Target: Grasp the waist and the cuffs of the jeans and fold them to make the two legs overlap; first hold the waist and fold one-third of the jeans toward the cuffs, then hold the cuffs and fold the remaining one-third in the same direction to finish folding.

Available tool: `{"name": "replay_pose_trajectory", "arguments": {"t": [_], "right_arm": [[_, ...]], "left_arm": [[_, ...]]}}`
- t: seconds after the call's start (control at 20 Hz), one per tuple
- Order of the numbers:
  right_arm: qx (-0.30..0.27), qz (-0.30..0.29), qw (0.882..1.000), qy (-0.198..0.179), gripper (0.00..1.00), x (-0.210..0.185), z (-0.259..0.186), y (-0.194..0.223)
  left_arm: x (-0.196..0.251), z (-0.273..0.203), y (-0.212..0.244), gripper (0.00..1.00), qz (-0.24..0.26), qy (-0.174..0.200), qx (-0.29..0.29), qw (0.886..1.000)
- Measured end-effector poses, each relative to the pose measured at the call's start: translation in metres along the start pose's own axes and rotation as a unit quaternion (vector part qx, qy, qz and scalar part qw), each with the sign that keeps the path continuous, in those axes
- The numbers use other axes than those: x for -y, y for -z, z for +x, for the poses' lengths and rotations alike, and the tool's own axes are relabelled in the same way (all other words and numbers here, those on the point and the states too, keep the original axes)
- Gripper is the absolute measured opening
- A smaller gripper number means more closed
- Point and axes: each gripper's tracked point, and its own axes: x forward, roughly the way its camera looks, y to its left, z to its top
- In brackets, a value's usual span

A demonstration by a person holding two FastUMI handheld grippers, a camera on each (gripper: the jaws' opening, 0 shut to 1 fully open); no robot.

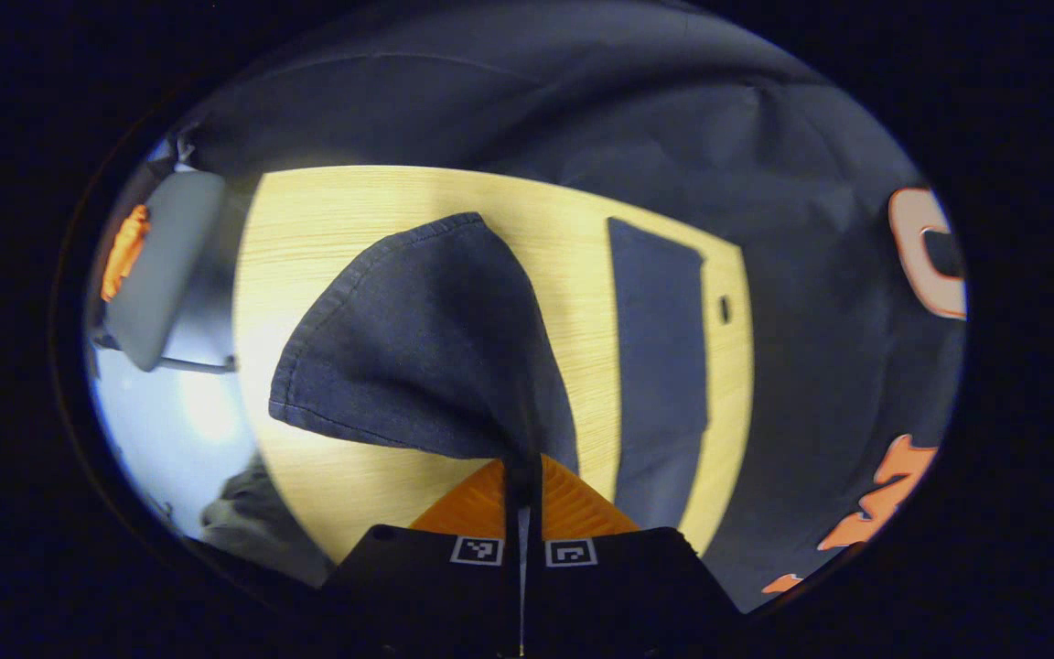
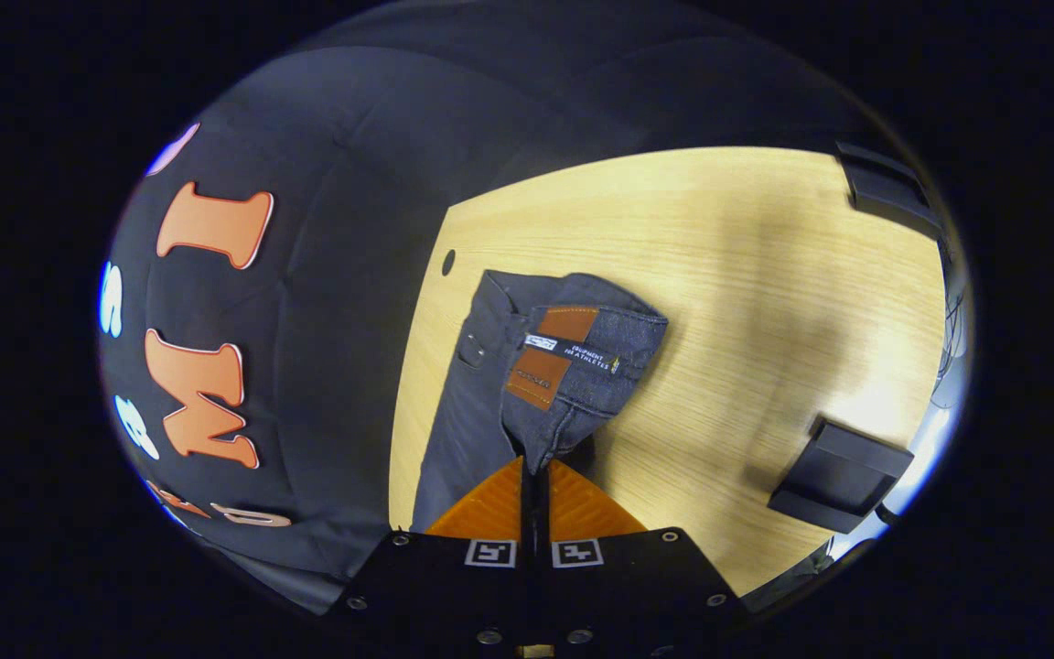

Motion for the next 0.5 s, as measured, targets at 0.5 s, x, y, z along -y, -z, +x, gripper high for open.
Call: {"name": "replay_pose_trajectory", "arguments": {"t": [0.5], "right_arm": [[0.005, -0.017, 1.0, 0.017, 0.0, -0.096, 0.059, -0.025]], "left_arm": [[0.111, 0.001, -0.038, 0.02, 0.037, -0.079, -0.034, 0.996]]}}
